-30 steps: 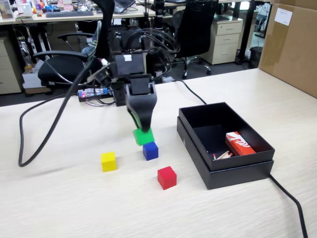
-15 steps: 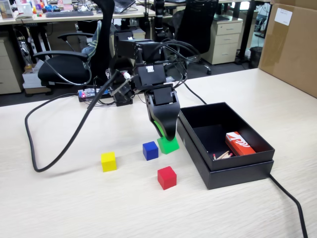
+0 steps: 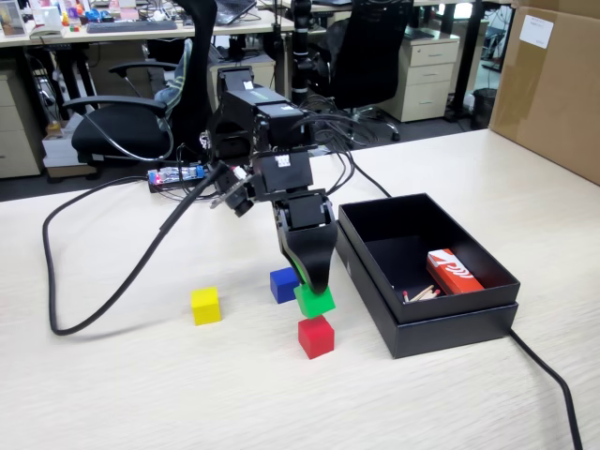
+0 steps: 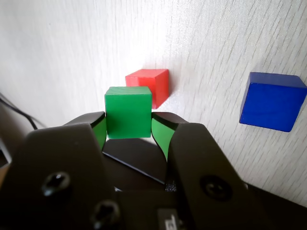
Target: Put the green cube on top of the red cube
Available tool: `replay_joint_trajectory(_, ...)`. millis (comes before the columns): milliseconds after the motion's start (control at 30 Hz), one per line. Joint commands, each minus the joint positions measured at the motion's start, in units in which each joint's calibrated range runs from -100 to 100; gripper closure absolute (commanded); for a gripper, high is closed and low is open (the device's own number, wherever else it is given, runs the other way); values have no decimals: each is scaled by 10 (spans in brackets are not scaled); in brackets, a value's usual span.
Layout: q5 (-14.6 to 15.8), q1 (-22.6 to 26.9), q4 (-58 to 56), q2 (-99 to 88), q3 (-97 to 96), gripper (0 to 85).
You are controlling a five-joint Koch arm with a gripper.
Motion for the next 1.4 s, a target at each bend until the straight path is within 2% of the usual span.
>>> replay_joint_trajectory(0,-2,0,28,-19,39,821)
replay_joint_trajectory(1367,-2,0,28,-19,-11,811)
